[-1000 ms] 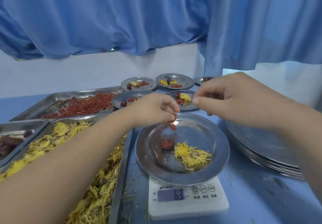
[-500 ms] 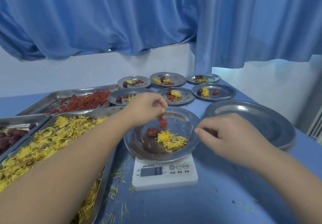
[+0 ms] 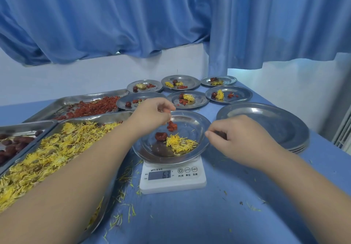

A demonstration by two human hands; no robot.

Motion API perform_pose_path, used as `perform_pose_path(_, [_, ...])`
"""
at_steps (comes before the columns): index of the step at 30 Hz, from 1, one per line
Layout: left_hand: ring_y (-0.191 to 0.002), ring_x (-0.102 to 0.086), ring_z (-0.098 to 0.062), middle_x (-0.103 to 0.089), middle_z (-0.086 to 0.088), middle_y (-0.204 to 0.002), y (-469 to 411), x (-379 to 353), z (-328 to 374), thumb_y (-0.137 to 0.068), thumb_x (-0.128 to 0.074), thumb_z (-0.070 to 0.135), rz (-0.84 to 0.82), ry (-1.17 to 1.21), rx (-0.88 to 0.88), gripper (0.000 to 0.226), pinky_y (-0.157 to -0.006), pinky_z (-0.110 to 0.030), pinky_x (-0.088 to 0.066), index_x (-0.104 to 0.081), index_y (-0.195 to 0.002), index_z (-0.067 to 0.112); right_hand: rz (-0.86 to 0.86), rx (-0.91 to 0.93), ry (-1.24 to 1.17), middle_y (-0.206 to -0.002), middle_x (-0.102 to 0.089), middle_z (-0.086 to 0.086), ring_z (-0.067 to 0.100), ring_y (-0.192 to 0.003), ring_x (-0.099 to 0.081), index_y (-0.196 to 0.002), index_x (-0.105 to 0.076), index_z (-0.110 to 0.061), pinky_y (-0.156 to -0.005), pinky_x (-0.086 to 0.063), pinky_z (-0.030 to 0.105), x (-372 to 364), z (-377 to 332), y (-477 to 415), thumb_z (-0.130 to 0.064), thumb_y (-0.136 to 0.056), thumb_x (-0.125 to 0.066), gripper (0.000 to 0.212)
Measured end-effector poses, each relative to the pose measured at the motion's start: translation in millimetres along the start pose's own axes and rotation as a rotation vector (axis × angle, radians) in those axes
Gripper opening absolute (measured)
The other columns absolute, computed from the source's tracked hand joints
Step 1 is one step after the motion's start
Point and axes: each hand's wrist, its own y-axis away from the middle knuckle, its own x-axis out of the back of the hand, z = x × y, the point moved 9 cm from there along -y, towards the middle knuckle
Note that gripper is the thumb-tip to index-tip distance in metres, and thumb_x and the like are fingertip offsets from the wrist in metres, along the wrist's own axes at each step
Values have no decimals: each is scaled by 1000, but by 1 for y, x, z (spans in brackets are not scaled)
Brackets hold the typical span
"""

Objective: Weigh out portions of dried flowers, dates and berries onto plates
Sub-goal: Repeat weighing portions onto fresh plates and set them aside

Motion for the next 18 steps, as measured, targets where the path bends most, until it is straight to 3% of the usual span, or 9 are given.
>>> perform_pose_path(6, [-74,-61,-9,-64,5,-86,2,-3,4,-82,-71,14,35,-92,6,20,-59,-21,-44,-66,-88,32,-18,-1,43,-61,-59,-5,18,-65,-55,-72,-59,-26,-55,-37,27,-6,2,0,-40,-92,-47,27])
perform_pose_path(9, [-69,-64,-1,-71,10,-85,3,-1,1,-83,-71,17,39,-16,45,17,-59,-20,-44,-67,-90,33,-19,1,34,-59,-56,-7,16,-64,-54,-68,-52,-32,-55,-34,27,-6,3,1,-40,-92,-48,26])
perform_pose_path(12, [-79,-70,-3,-75,12,-87,7,3,-5,-84,-68,12,46,106,101,22,-69,-22,-51,-68,-93,32,-8,15,42,-55,-51,-8,15,-61,-51,-64,-48,-31,-53,-32,26,-5,1,1,-40,-92,-48,30])
perform_pose_path(15, [-85,-72,-8,-76,10,-92,11,10,-10,-88,-62,7,70,203,129,25,-77,-26,-56,-68,-97,30,3,38,66,-54,-52,-8,13,-60,-50,-68,-55,-28,-51,-27,23,-6,-3,1,-41,-92,-47,28])
perform_pose_path(18, [-85,-73,-11,-76,9,-92,16,14,-14,-90,-60,10,92,307,144,21,-75,-27,-55,-69,-100,25,8,34,48,-55,-54,-8,12,-60,-52,-74,-62,-25,-52,-29,24,-8,-5,2,-40,-92,-48,27])
